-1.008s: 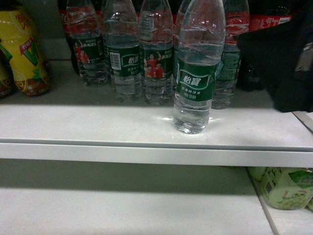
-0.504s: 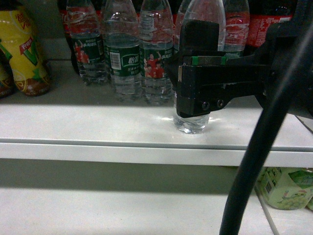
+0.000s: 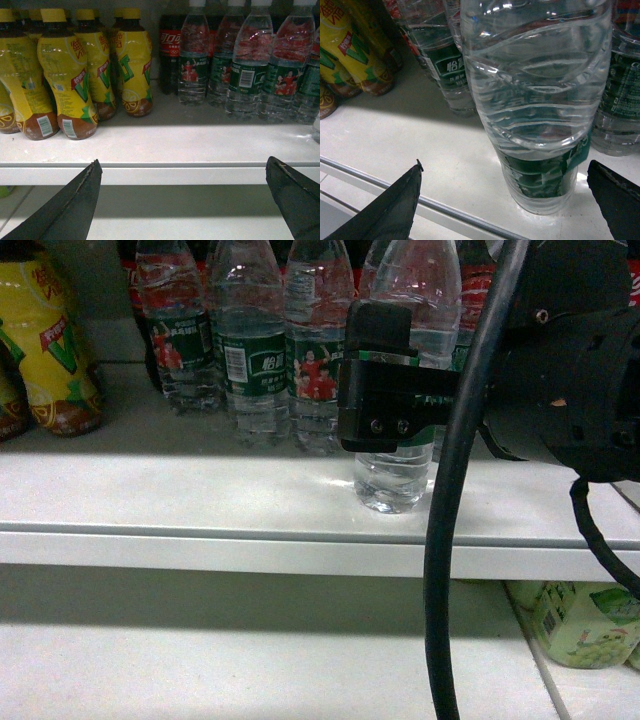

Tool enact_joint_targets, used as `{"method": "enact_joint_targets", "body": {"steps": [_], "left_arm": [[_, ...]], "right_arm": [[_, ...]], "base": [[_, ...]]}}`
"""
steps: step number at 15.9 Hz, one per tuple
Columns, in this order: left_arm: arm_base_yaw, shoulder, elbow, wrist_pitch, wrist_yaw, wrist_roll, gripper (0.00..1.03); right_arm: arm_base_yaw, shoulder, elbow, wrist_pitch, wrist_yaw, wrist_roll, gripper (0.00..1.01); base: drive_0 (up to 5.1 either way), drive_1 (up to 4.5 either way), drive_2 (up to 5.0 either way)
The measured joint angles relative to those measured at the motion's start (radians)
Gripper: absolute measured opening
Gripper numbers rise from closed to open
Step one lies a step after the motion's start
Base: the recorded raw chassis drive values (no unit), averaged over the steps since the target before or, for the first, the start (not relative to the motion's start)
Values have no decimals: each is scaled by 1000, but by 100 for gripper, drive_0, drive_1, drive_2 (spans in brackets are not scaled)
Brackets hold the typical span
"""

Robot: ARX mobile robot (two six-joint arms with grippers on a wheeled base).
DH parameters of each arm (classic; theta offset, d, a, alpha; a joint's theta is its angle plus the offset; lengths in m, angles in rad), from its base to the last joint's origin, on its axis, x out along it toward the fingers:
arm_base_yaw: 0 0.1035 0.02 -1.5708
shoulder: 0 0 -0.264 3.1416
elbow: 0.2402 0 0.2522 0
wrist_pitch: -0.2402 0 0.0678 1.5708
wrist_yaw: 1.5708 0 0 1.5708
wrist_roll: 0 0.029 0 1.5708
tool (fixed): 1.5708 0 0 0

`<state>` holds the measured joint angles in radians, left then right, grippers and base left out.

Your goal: Move water from second to third shelf

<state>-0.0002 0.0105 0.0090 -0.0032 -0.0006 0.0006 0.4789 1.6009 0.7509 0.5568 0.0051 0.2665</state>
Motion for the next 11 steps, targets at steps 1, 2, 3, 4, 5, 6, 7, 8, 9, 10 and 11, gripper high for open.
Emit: {"method": "enact_joint_targets", "body": {"steps": [1,2,3,4,5,6,7,8,9,10,11], "left_arm": [[0,0,0,0,0,0,98],[0,0,0,0,0,0,98],[0,0,0,0,0,0,98],[0,0,0,0,0,0,98],[0,0,0,0,0,0,98],[0,0,0,0,0,0,98],[0,0,0,0,0,0,98],[0,0,0,0,0,0,98],[0,0,0,0,0,0,98],[0,0,0,0,0,0,98],[0,0,0,0,0,0,98]], "right_arm": [[0,11,9,-2,3,5,98],[0,21,16,-3,11,7,98],[0,36,24,-5,19,10,98],[0,48,32,-10,26,14,98],[0,54,36,-10,32,14,98],[1,60,45,-8,44,14,98],[5,69,59,-5,60,14,98],[5,82,74,-5,76,14,98],[5,95,82,-8,88,14,98],[5,116,87,-13,106,10,98],[5,125,91,-14,115,2,98]], "base": [[0,0,0],[0,0,0],[0,0,0],[0,0,0],[0,0,0],[0,0,0],[0,0,0],[0,0,0],[0,0,0],[0,0,0],[0,0,0]]}}
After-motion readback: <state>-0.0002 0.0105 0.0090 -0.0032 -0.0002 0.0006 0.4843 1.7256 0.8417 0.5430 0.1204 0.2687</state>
